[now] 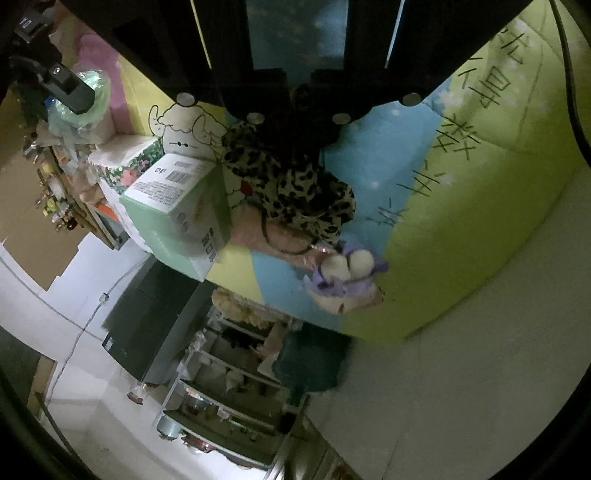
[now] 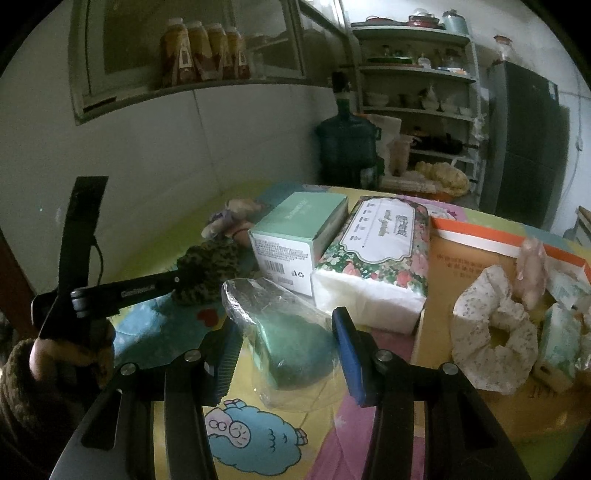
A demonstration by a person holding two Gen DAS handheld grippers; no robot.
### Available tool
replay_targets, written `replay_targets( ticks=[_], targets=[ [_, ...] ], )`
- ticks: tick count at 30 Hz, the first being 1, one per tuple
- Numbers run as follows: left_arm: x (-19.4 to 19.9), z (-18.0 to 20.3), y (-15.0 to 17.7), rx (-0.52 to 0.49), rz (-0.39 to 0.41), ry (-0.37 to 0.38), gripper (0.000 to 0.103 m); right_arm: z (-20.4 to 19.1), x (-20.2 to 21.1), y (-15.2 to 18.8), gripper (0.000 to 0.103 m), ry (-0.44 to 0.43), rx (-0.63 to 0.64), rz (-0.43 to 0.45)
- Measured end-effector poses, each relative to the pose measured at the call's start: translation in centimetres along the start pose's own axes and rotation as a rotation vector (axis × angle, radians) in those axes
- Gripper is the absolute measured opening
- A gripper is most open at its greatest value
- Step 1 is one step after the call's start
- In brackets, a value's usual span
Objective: Organize soft objects
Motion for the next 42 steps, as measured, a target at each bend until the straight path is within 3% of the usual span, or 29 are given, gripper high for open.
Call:
replay_targets(
  ticks=[4,16,29,42],
  targets=[
    [1.4,0.3,0.2,-0.008,0.048,-0.029,0.006,-0.1,0.4,-0.1,0.050,0.001,0.002,0.012],
    [5.0,1.7,-0.6,-0.037,0.148,-0.027,0.006,-0.5,2.1,-0.1,0.050,-0.006,-0.007,0.056],
    [8.5,5.0,-1.3,-0.104,0.231,0.023,0.006,-0.4,4.6,-0.3,0.050,0.015,-0.015,0.102],
    [9.9,9.8,-1.2,-0.194,0.260,0.114,0.006,1.0,7.9,0.1,0.050,0.062,-0.042,0.158]
  ],
)
Point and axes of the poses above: each gripper's, at about its wrist camera, not at the fingertips, and x roughly against the way its jaws point, z to its right, y to its underside, the point moved 5 cm from there along -x, roughly the way its jaws point, and after that the axes turned 6 degrees about -y, right-handed, at the moved point
